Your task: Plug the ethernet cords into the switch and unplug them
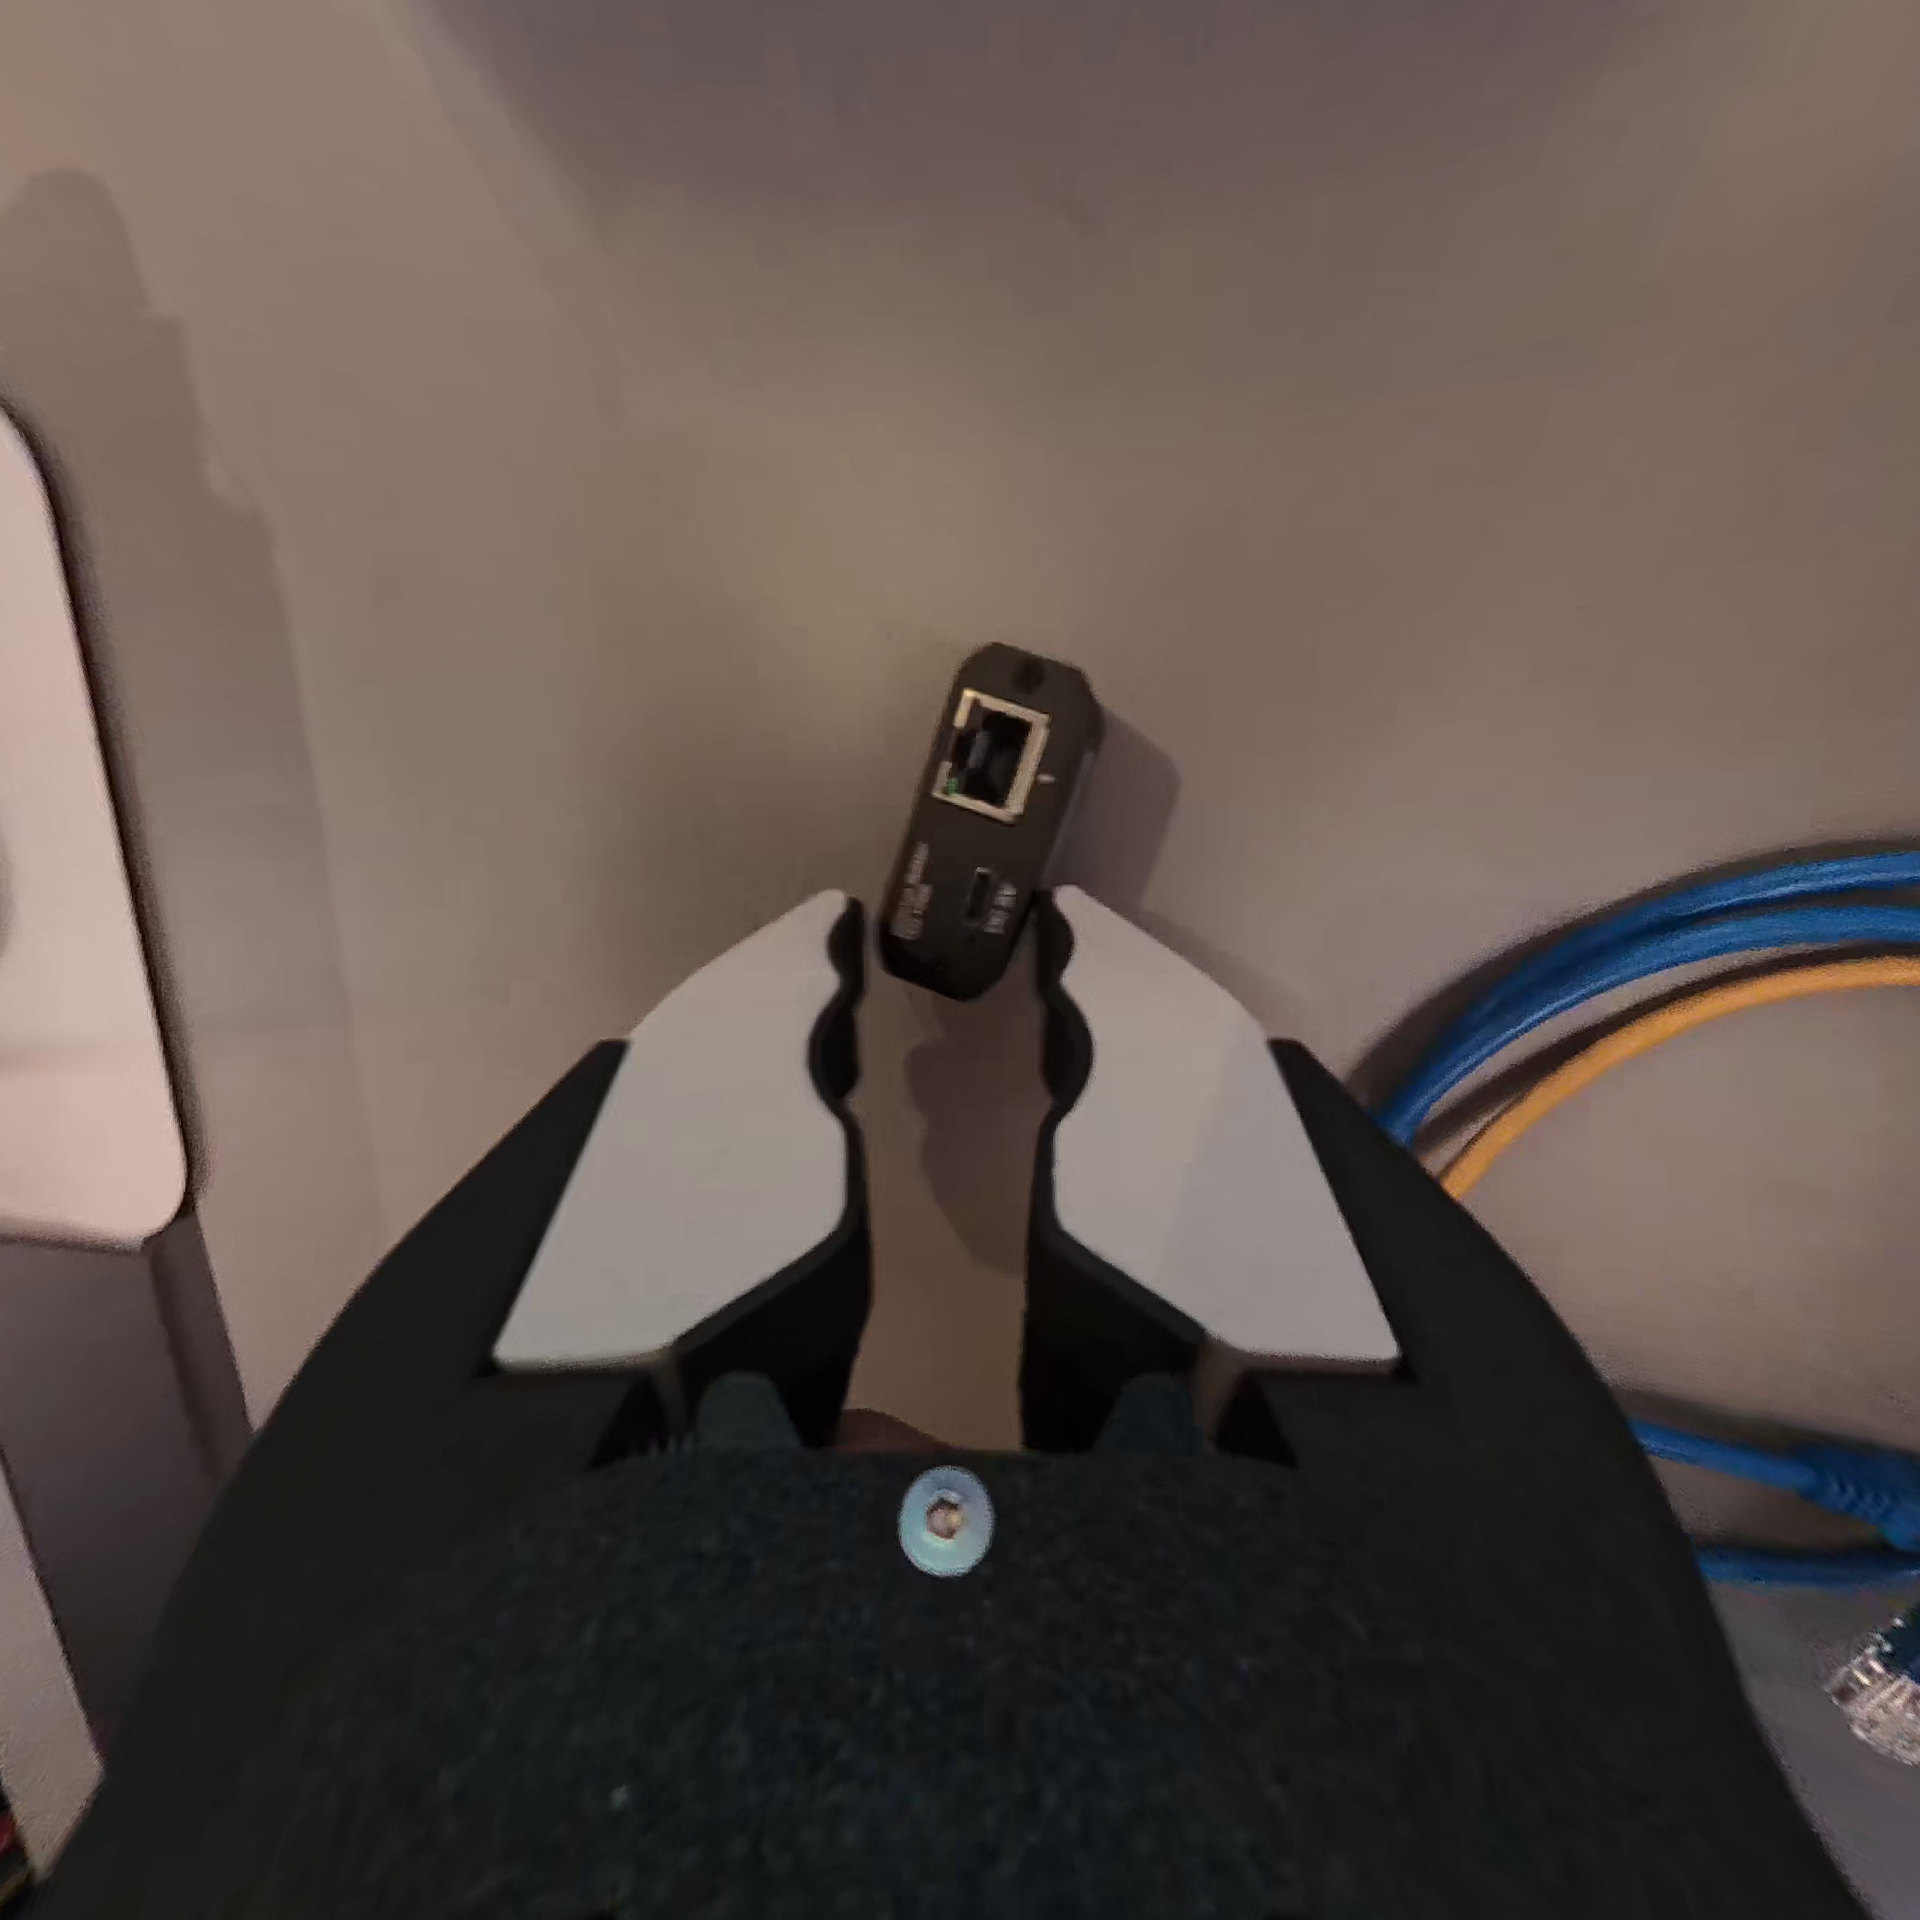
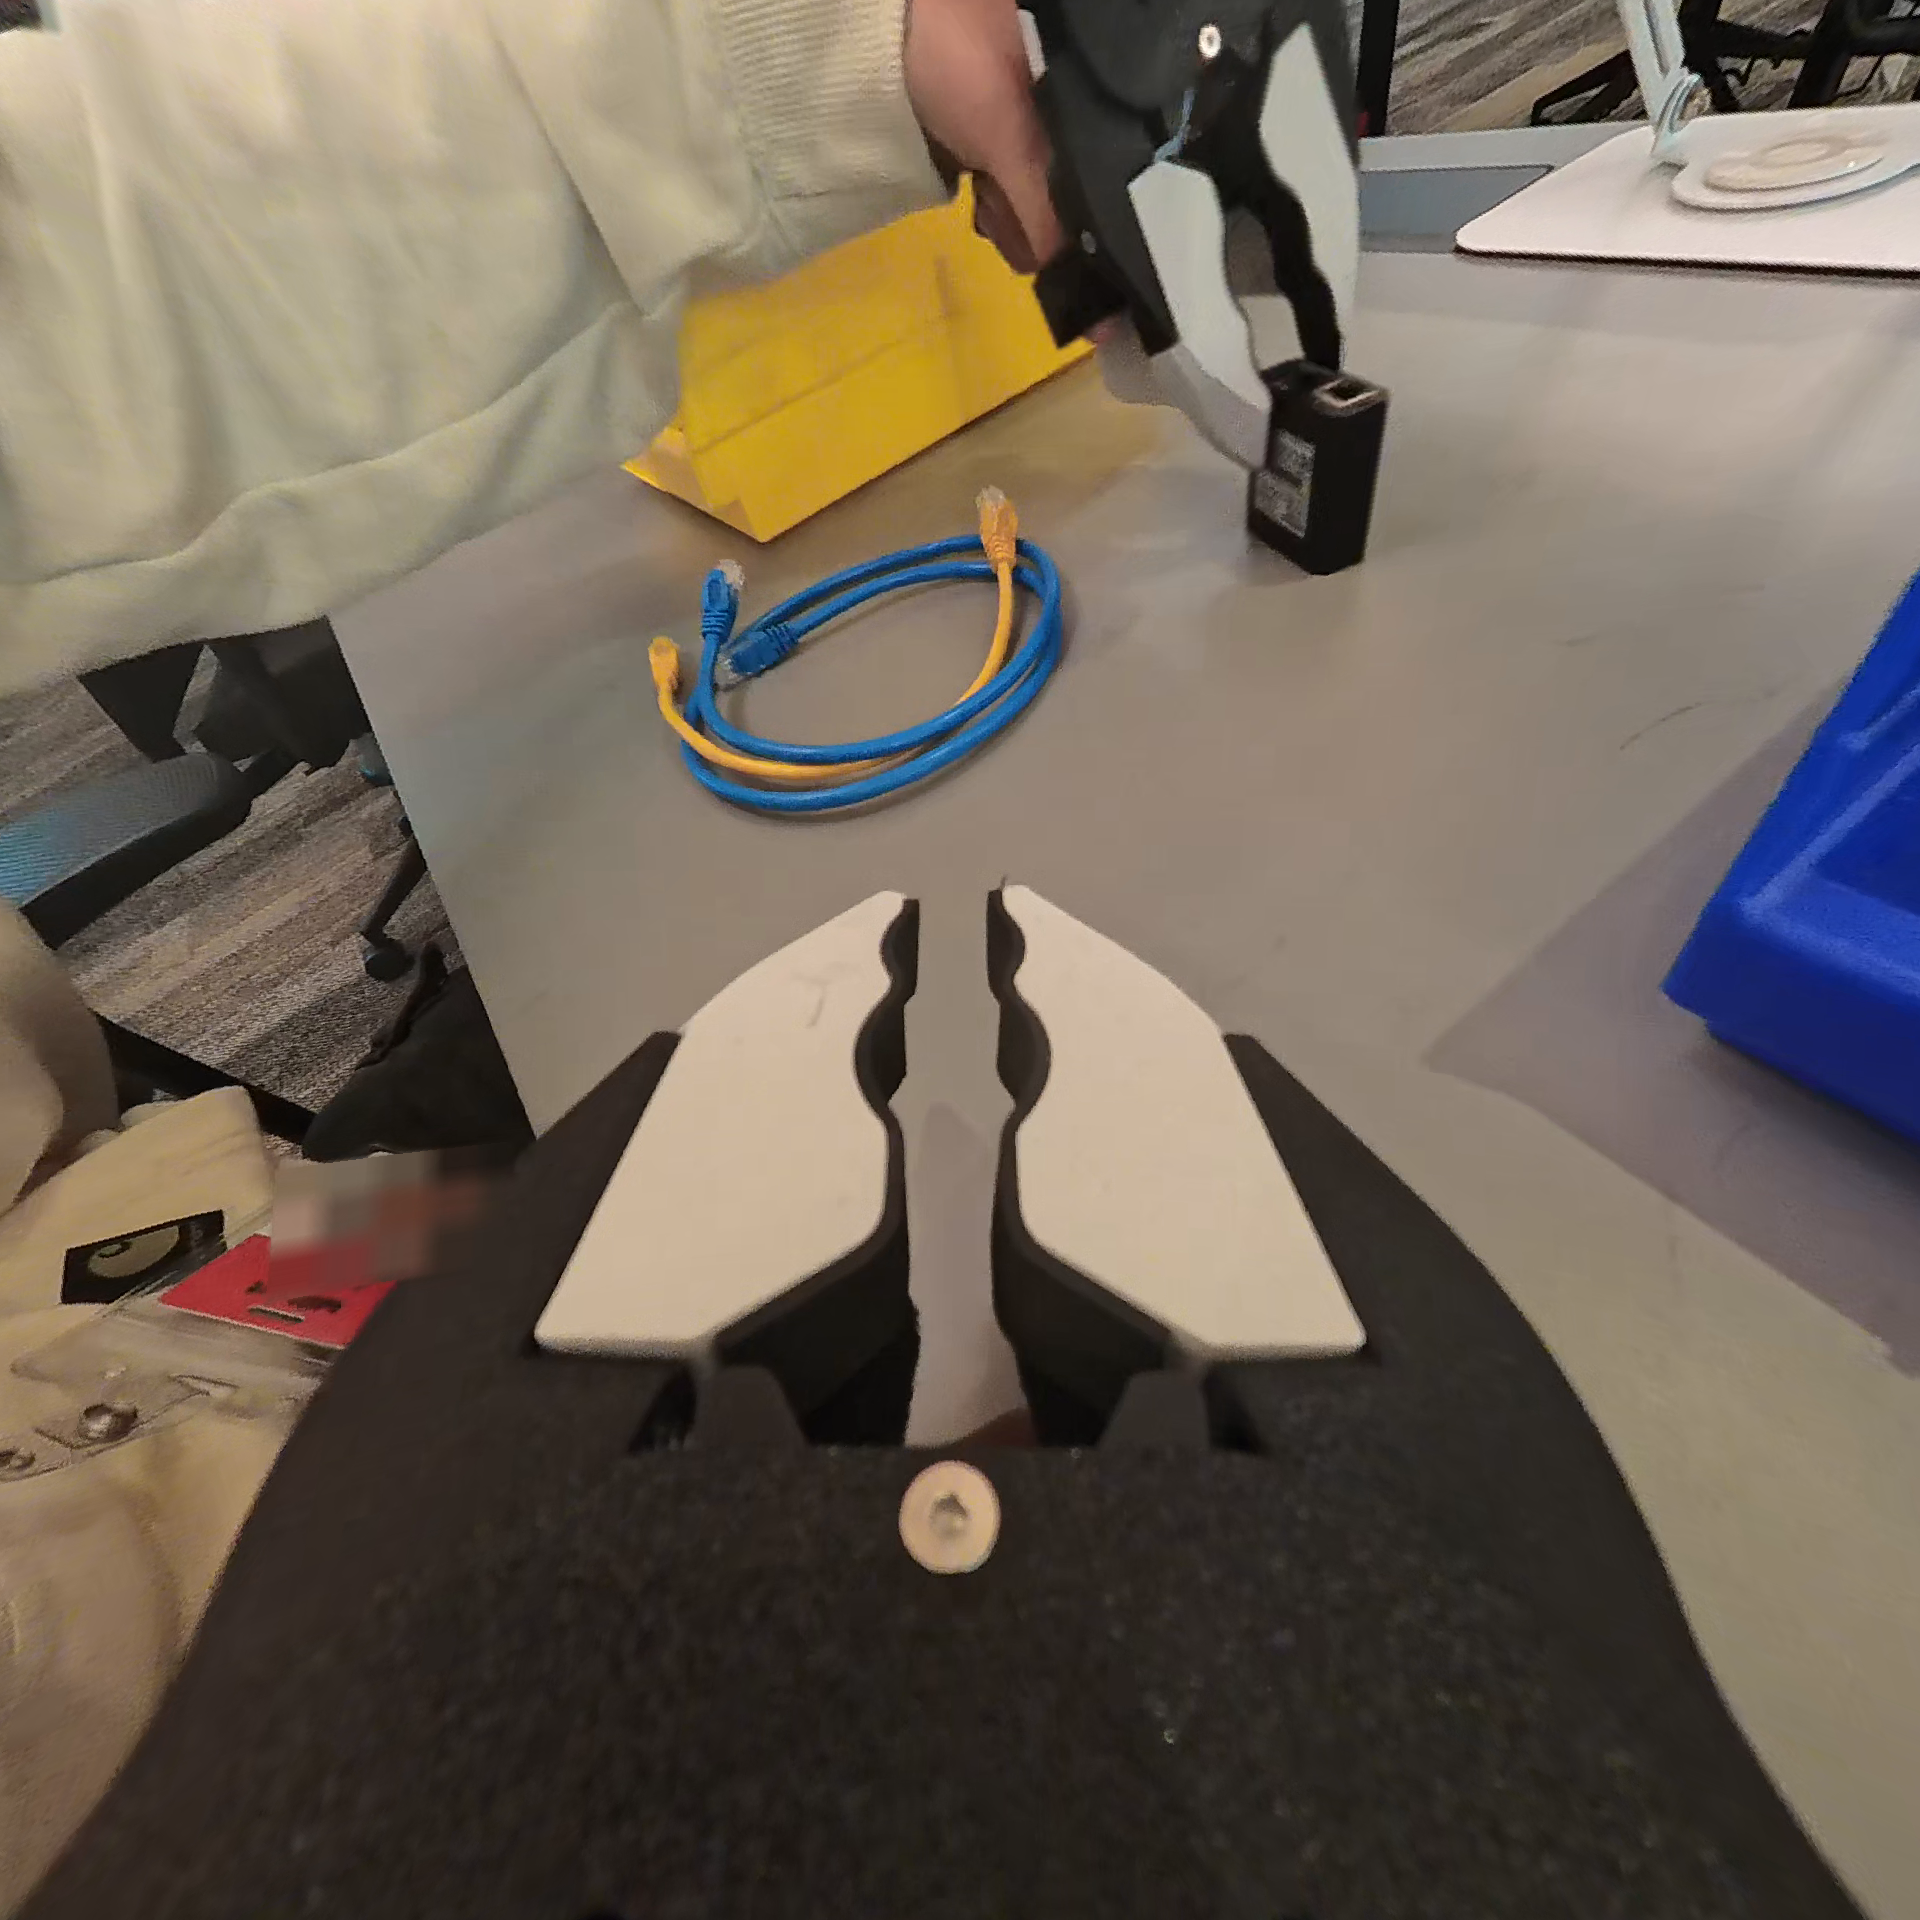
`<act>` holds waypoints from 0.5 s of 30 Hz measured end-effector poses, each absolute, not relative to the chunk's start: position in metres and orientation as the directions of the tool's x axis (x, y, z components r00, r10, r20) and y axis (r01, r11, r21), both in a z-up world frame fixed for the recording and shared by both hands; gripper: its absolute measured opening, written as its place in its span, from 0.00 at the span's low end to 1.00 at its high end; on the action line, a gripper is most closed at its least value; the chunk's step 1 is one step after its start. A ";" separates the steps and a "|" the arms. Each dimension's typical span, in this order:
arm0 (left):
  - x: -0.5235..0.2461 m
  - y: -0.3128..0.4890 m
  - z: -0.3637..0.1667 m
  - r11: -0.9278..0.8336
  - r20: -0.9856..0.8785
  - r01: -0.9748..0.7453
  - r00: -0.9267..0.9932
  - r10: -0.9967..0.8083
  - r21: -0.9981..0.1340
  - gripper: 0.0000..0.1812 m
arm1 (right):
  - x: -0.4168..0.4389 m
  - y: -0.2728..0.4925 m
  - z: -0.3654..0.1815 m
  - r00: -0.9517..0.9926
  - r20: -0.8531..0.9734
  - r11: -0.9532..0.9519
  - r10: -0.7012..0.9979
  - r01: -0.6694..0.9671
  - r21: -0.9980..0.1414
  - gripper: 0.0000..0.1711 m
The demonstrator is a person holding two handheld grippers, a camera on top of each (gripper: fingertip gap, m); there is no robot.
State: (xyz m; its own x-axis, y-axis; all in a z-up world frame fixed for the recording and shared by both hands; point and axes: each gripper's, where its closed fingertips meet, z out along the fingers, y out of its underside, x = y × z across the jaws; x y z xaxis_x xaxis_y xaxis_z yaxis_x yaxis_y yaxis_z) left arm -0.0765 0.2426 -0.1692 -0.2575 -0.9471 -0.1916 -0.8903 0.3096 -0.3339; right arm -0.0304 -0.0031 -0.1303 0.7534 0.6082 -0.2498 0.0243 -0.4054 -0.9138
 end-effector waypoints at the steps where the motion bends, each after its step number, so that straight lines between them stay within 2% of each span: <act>1: -0.073 0.242 -0.170 0.325 -0.194 -0.882 -0.273 -0.942 -0.340 0.15 | -0.031 -0.003 -0.131 0.751 -0.252 -0.408 0.610 0.026 -0.912 0.07; 3: -0.072 0.238 -0.168 0.367 -0.205 -0.868 -0.312 -0.927 -0.336 0.14 | -0.032 -0.002 -0.131 0.745 -0.250 -0.407 0.618 0.030 -0.913 0.07; 6: -0.074 0.234 -0.157 0.466 -0.329 -0.821 -0.362 -0.872 -0.329 0.13 | -0.037 0.008 -0.116 0.706 -0.232 -0.359 0.669 0.034 -0.933 0.08; 11: -0.085 0.199 -0.113 0.571 -0.479 -0.727 -0.373 -0.795 -0.382 0.13 | -0.039 0.057 -0.074 0.652 0.048 -0.103 0.757 0.191 -0.976 0.12; 15: -0.095 0.163 -0.064 0.610 -0.554 -0.642 -0.326 -0.766 -0.465 0.13 | -0.059 0.094 -0.048 0.554 0.228 0.065 0.801 0.298 -0.952 0.18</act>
State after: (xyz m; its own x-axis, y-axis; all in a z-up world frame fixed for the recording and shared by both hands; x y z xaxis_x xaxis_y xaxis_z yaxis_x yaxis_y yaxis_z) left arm -0.0953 0.1632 -0.0642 -0.3260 -0.7658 -0.5544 -0.6416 0.6099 -0.4652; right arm -0.0586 0.0944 -0.0485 0.5538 0.8009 0.2279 0.2982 0.0648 -0.9523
